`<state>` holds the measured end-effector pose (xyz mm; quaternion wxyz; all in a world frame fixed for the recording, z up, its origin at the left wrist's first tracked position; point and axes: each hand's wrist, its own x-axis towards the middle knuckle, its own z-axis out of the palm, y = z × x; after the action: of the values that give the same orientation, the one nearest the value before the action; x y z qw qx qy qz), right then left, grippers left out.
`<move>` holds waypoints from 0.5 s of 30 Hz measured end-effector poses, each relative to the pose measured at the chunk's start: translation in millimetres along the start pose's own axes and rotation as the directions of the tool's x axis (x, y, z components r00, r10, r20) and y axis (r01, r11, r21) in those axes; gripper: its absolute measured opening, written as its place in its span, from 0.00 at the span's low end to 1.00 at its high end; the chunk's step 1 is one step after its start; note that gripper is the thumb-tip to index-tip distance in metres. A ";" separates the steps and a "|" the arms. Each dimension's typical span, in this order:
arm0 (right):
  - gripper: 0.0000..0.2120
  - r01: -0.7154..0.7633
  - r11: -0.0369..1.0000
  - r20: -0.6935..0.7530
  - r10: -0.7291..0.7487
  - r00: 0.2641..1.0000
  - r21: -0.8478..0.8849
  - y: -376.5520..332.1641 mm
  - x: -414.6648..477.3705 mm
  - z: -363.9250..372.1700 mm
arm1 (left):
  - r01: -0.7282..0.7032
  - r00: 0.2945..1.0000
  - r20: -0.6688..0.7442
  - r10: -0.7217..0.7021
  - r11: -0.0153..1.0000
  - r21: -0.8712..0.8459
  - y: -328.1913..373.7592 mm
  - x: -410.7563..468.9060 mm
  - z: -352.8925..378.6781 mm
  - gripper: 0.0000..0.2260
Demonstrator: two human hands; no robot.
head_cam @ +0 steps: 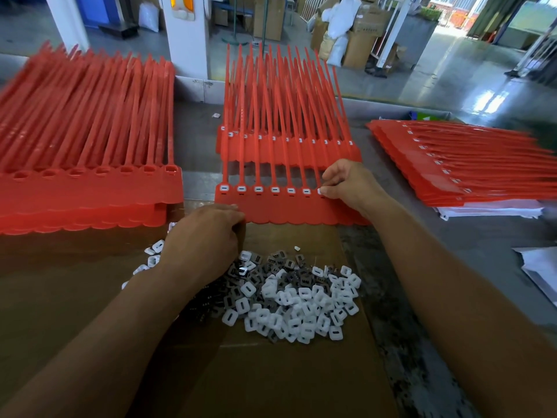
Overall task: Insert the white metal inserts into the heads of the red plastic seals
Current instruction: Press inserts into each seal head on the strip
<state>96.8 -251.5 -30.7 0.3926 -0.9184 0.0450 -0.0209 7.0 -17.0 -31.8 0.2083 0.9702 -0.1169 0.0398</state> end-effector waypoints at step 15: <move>0.16 -0.063 0.996 -0.045 0.060 0.997 -0.064 -3.3 7.6 3.4 | -0.006 1.000 0.008 0.006 1.000 0.024 0.0 0.4 -0.3 0.19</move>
<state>104.9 -247.6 -30.6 0.3618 -0.9282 0.0825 -0.0269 7.4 -16.9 -31.4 0.1960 0.9724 -0.1203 0.0380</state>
